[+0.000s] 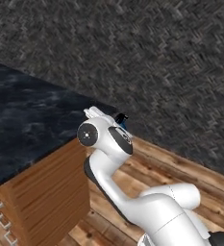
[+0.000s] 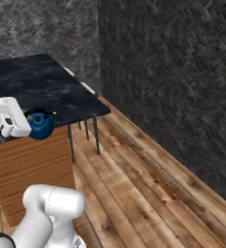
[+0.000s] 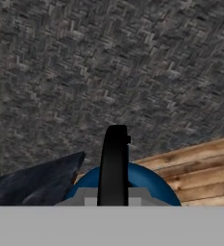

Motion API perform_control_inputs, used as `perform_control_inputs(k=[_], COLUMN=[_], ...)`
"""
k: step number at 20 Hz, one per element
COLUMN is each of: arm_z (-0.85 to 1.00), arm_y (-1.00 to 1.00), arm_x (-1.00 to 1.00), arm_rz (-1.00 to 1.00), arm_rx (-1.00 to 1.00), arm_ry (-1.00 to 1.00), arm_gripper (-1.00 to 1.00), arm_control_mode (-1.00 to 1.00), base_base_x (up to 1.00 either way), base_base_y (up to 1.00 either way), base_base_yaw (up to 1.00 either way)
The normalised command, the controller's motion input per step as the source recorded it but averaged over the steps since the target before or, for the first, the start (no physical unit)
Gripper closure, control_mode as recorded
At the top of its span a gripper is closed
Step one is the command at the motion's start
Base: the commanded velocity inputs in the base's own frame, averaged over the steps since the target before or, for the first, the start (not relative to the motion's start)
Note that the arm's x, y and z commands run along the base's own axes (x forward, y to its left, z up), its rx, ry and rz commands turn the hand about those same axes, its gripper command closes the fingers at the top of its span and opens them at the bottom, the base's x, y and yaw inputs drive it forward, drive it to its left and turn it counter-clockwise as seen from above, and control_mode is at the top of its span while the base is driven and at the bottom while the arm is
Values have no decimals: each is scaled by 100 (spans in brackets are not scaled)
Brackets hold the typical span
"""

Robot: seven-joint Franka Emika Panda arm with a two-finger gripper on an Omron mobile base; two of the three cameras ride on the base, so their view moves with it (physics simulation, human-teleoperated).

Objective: The kettle is done boiling. Turn off the stove, then wait for 300 timesteps before moving the kettle to the dining table.

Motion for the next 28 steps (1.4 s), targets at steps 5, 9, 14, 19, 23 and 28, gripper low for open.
perform_control_inputs(k=[5, 9, 14, 19, 23, 28], arm_z=[0, 0, 0, 0, 0, 0], arm_y=[0, 0, 0, 0, 0, 0], arm_x=[0, 0, 0, 0, 0, 0], arm_rz=[0, 0, 0, 0, 0, 0], arm_rx=[0, 0, 0, 0, 0, 0], arm_ry=[0, 0, 0, 0, 0, 0], arm_gripper=[100, 100, 100, 100, 100, 100], arm_control_mode=[100, 100, 100, 100, 100, 100], base_base_x=[11, 18, 24, 28, 32, 37], base_base_y=[-66, -74, -74, -73, -72, -67], base_base_yaw=[32, 32, 33, 34, 34, 35])
